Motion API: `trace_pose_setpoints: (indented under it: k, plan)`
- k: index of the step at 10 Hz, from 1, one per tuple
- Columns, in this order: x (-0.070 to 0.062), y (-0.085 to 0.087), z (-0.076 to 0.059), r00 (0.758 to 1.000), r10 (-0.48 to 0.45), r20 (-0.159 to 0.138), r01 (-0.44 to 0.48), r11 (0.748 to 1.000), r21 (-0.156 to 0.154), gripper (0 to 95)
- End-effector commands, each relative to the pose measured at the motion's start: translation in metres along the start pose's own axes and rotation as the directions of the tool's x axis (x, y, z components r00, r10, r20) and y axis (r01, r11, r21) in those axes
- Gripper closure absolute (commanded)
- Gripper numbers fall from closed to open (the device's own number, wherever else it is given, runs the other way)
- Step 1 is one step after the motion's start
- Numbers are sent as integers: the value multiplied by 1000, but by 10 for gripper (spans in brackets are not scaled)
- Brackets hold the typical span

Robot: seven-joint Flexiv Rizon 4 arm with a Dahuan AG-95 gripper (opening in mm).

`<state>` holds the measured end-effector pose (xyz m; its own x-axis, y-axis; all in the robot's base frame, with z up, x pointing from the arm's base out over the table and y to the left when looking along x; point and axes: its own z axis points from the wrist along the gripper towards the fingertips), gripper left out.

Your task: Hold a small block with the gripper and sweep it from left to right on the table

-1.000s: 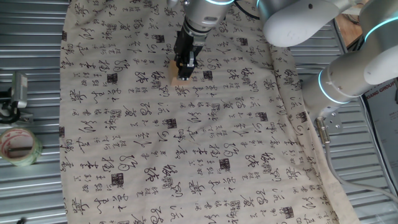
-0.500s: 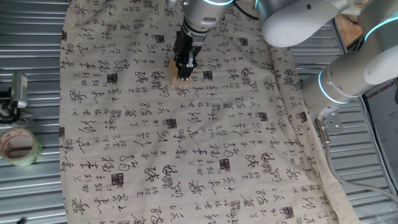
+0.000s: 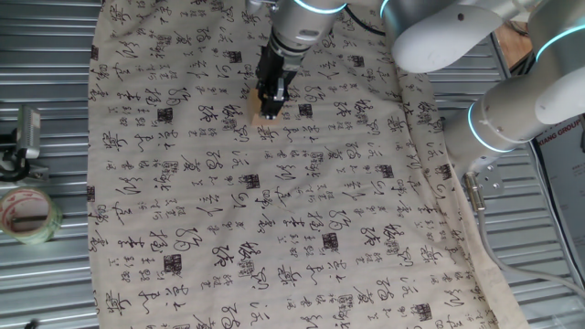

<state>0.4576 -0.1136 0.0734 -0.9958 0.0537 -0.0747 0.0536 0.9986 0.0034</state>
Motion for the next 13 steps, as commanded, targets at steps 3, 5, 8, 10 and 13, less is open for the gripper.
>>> trace_pose_setpoints:
  k: [3,5,8,10,13]
  plan:
    - [-1,0,0,999,18,-48,-17,1000,22,380]
    - [-1,0,0,998,6,-56,-4,1000,23,380]
    - [-1,0,0,998,9,-58,-8,1000,19,380]
    - [-1,0,0,998,11,-59,-10,1000,18,380]
    - [-1,0,0,998,11,-56,-10,1000,15,380]
